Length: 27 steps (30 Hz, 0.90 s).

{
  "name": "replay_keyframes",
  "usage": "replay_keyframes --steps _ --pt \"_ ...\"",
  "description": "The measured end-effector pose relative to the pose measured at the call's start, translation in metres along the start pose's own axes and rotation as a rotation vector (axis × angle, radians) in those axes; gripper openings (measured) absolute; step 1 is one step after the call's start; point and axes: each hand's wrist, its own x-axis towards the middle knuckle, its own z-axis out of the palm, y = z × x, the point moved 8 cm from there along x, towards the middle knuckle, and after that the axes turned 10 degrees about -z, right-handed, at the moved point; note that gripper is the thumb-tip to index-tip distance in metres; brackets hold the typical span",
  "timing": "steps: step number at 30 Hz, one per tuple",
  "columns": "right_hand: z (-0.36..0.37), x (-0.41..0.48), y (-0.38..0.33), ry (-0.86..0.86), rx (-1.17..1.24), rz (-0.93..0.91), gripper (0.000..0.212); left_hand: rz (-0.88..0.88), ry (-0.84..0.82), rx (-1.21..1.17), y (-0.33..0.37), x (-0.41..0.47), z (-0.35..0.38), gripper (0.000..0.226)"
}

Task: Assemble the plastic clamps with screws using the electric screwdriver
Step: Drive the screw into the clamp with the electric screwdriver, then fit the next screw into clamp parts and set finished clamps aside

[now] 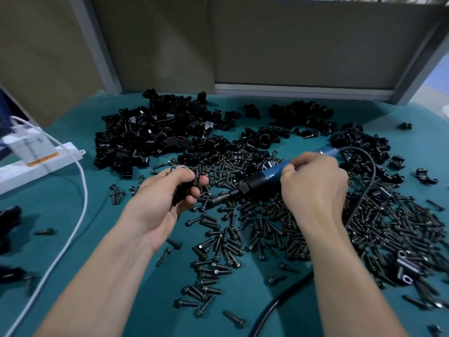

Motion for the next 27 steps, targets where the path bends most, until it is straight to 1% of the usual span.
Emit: replay_keyframes --steps 1,2,4,6,7,8,11,14,17,19,21,23,25,27 --pt "-0.001 0.000 -0.006 -0.053 -0.009 -0.047 0.011 0.002 0.006 0.001 0.001 0.000 -0.001 0.009" --pt "0.000 0.000 -0.012 -0.143 -0.047 -0.104 0.016 0.005 0.011 0.001 0.002 0.000 -0.002 0.008" --pt "0.006 -0.005 -0.016 -0.410 -0.191 -0.186 0.019 0.022 0.020 -0.004 0.003 0.001 -0.003 0.006" --pt "0.009 -0.017 -0.010 -0.671 -0.284 -0.165 0.016 0.046 0.038 -0.012 0.003 0.003 -0.005 0.006" --pt "0.009 -0.023 -0.008 -0.761 -0.317 -0.149 0.016 0.057 0.051 -0.019 0.004 0.004 -0.006 0.007" --pt "0.010 -0.028 -0.007 -0.813 -0.345 -0.135 0.017 0.062 0.063 -0.022 0.003 0.005 -0.008 0.007" --pt "0.012 -0.034 -0.012 -0.819 -0.398 -0.111 0.020 0.050 0.081 -0.009 -0.001 0.009 -0.012 0.008" --pt "0.017 -0.037 -0.016 -0.819 -0.466 -0.134 0.022 0.014 0.077 -0.008 -0.006 0.011 -0.011 0.008" --pt "0.022 -0.038 -0.015 -0.829 -0.499 -0.174 0.017 0.011 0.073 -0.003 -0.008 0.011 -0.009 0.009" --pt "0.026 -0.040 -0.014 -0.843 -0.476 -0.189 0.013 0.039 0.073 0.037 -0.007 0.010 -0.009 0.010" --pt "0.026 -0.037 -0.015 -0.822 -0.398 -0.209 0.015 0.077 0.074 0.129 -0.006 0.009 -0.007 0.009" --pt "0.021 -0.028 -0.017 -0.740 -0.265 -0.227 0.017 0.124 0.094 0.264 -0.004 0.009 -0.005 0.014" --pt "0.017 -0.019 -0.018 -0.623 -0.065 -0.223 0.018 0.183 0.084 0.361 -0.003 0.007 0.002 0.022" --pt "0.020 -0.017 -0.022 -0.556 0.172 -0.219 0.018 0.236 0.028 0.423 -0.003 0.003 0.013 0.029"
